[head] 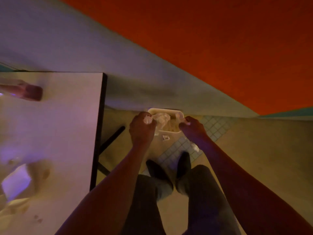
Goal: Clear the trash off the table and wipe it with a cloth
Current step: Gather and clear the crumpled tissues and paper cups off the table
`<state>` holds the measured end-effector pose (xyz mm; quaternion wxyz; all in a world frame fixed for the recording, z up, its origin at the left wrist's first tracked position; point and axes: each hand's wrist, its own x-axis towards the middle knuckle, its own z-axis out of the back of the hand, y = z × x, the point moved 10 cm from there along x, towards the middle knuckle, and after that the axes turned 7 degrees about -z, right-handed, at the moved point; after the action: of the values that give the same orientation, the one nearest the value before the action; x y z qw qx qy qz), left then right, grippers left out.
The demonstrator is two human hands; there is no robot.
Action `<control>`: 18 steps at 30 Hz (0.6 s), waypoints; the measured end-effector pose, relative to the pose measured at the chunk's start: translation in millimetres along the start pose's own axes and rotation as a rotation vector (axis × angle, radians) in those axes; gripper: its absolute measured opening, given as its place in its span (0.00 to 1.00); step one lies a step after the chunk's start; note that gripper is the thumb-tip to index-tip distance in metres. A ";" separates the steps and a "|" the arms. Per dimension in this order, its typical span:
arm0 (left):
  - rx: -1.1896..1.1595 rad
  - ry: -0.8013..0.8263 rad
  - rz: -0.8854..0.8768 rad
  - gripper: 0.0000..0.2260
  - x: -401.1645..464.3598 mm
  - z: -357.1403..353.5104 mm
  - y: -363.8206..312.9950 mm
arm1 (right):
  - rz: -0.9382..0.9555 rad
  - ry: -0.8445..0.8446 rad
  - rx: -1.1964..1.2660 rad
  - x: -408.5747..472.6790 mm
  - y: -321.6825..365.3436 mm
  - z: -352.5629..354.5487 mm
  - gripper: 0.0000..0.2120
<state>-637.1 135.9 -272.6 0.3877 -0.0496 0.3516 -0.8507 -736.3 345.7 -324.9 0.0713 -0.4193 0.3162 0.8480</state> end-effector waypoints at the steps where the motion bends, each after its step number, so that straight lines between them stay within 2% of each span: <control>1: -0.002 -0.004 -0.019 0.12 7.4 -13.1 9.3 | 0.005 -0.001 0.025 15.1 -1.5 -9.3 0.18; 6: 0.011 0.025 -0.032 0.11 50.5 -102.9 83.6 | 0.014 -0.019 0.092 120.8 -27.4 -77.6 0.17; 11: 0.117 0.106 -0.037 0.09 77.0 -170.0 118.7 | -0.016 0.044 0.180 191.4 -54.6 -126.7 0.19; 13: 0.141 0.135 -0.041 0.13 94.1 -206.1 141.7 | -0.022 0.074 0.207 233.6 -72.5 -157.2 0.18; 15: 0.177 0.160 -0.041 0.18 110.3 -238.4 162.8 | -0.029 0.075 0.233 267.6 -86.9 -177.0 0.13; 18: 0.172 0.227 0.037 0.20 132.2 -293.0 209.4 | -0.010 0.108 0.296 316.5 -104.4 -207.9 0.08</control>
<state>-702.7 113.4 -649.8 0.3639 0.0871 0.3198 -0.8705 -759.5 258.6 -707.2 0.1194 -0.4506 0.4388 0.7682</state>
